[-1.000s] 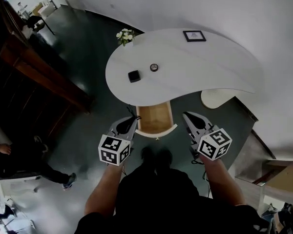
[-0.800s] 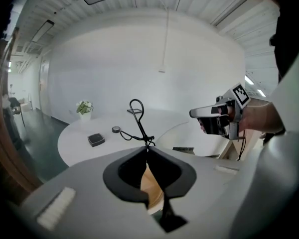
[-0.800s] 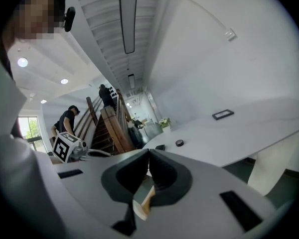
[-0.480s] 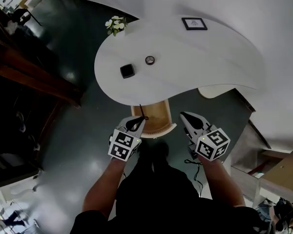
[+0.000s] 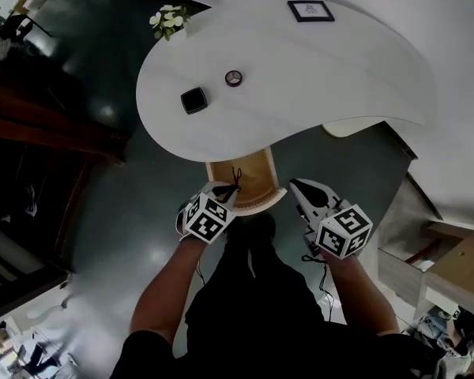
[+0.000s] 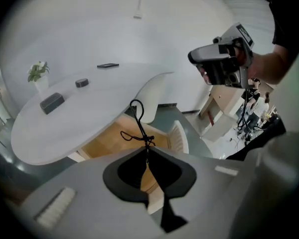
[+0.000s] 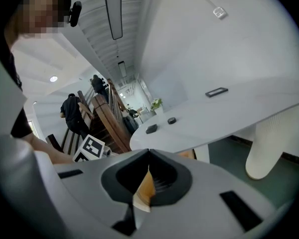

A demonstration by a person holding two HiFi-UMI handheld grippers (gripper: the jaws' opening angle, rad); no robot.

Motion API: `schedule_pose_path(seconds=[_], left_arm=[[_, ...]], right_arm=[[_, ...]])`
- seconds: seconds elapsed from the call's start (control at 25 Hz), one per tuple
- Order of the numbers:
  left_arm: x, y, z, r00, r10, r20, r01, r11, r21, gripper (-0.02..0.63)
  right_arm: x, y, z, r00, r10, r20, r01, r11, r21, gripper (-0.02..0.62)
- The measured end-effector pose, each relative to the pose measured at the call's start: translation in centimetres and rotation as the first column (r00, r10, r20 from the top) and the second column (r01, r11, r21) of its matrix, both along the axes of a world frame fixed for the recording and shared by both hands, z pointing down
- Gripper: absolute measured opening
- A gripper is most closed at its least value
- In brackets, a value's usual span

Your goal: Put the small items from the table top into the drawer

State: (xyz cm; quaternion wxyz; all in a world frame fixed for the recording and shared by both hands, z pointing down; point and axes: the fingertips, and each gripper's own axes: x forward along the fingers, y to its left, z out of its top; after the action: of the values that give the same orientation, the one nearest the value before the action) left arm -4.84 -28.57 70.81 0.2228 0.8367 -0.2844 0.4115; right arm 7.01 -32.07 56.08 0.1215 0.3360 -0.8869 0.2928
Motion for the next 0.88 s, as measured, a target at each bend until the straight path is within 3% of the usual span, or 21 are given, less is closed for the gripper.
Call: schedule_pose_path(seconds=[0.16,0.36,0.6,0.88], left_arm=[[0.4,0.2,2.0,0.993,0.095,0.074,-0.091,0.995,-0.051,0.023],[1.3,0.2,4.1,0.964,0.217,0.154,-0.203,0.974,-0.104,0.023],[0.7,-0.2,8.2,0.898,0.343,0.274,-0.305,0.937,-0.173,0.025],[0.4,-0.3,11.2,0.842,0.427,0.329,-0.365,0.901,-0.233,0.023]], right_arm=[[0.5,0.2,0.6,1.000,0.012,0.003,-0.012,1.000,-0.009,0.011],[1.1,0.1,1.4,1.000,0.022,0.008,-0.022,1.000,-0.015,0.011],[1.6,0.0,3.0,0.999,0.034,0.018,-0.033,0.999,-0.030,0.011],[2.1,0.0,4.1,0.998,0.060,0.036,-0.058,0.997,-0.041,0.011]])
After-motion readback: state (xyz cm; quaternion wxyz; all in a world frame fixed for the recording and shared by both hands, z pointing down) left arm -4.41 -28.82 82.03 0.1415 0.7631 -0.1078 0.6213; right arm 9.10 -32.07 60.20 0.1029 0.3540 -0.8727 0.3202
